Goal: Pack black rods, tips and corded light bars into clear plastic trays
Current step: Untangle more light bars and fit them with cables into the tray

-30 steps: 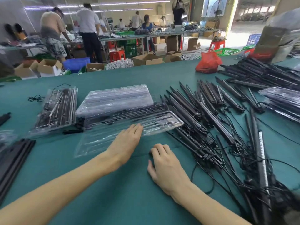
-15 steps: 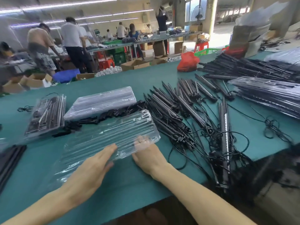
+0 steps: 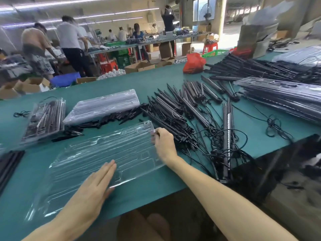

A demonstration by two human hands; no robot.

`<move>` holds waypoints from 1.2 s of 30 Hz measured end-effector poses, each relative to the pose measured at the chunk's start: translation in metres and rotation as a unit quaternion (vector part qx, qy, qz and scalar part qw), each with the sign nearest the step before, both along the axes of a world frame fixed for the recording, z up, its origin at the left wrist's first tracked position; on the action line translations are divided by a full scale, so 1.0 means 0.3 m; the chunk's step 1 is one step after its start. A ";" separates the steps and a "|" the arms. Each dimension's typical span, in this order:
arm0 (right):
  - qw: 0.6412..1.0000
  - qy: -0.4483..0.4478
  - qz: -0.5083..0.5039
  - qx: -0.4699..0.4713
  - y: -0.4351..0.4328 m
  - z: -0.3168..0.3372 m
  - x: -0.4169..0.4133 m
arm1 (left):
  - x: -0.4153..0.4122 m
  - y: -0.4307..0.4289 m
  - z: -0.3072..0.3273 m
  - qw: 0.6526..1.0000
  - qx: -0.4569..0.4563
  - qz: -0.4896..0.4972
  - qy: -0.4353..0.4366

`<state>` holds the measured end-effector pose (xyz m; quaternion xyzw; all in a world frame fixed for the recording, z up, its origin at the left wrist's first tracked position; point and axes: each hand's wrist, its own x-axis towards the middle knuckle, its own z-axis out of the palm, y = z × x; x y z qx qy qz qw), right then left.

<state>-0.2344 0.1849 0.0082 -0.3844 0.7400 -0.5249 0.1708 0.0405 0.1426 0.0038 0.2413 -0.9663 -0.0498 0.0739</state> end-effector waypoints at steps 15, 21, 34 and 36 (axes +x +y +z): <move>0.989 0.124 -0.014 -0.077 0.120 0.151 -0.210 | -0.101 -0.080 0.047 0.996 0.044 0.074 0.004; 0.975 0.135 -0.154 -0.089 0.151 0.204 -0.418 | -0.290 -0.175 0.014 0.991 0.060 0.110 0.042; 0.951 0.062 -0.304 0.006 0.131 0.190 -0.675 | -0.366 -0.198 -0.100 0.987 0.014 0.160 -0.015; 0.949 -0.021 -0.314 0.001 0.124 0.192 -0.685 | -0.366 -0.200 -0.100 0.987 0.013 0.162 -0.016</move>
